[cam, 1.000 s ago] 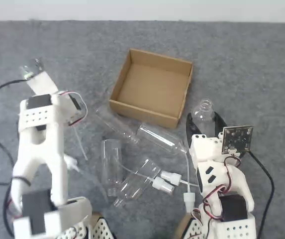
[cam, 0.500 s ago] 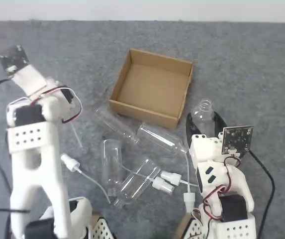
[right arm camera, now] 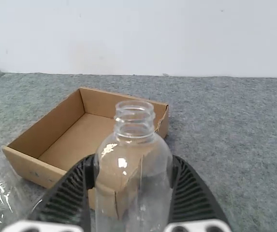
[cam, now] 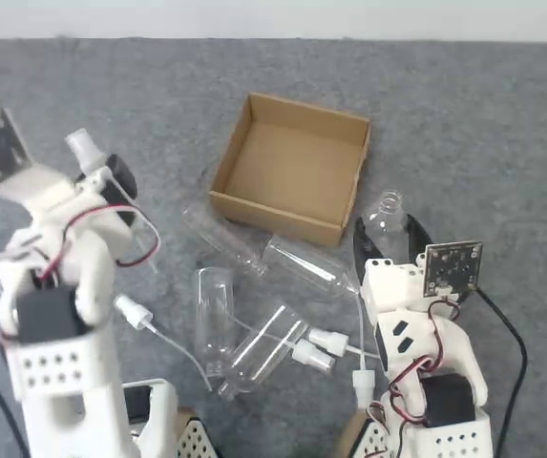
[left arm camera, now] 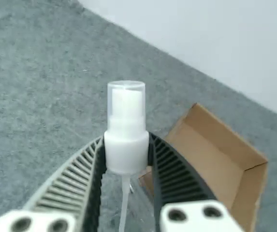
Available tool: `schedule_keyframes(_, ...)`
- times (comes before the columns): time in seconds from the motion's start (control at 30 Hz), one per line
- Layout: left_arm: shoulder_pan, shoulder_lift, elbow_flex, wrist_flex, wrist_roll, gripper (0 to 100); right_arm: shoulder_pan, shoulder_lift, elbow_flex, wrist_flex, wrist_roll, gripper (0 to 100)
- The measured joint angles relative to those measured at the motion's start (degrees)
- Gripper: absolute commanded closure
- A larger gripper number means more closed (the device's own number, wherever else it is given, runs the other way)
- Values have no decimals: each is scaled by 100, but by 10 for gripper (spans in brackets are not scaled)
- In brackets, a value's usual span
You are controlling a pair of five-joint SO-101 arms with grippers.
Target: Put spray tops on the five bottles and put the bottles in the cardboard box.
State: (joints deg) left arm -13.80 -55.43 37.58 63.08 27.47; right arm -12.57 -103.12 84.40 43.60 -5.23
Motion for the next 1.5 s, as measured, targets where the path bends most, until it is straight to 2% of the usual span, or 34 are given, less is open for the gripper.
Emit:
schedule_keyframes(0.33, 132, -1433, 721, -756, 976, 988, -18, 0, 0, 0, 0, 993)
schedule_keyframes(0.63, 132, -2295, 1319, -1547, 1310, 988, -18, 0, 0, 0, 0, 993)
schedule_keyframes(0.73, 316, -2505, 1415, -1662, 1354, 988, -26, 0, 0, 0, 0, 993)
schedule_keyframes(0.9, 774, -2866, 1565, -1688, 1495, 988, -422, 0, 0, 0, 0, 993)
schedule_keyframes(1.03, 879, -3200, 1565, -1732, 1495, 988, -615, 0, 0, 0, 0, 993)
schedule_keyframes(1.3, 905, -3727, 2092, -2646, 1538, 988, -1196, 0, 0, 0, 0, 993)
schedule_keyframes(1.5, 967, -4202, 2655, -2989, 2110, 988, -1556, 0, 0, 0, 0, 993)
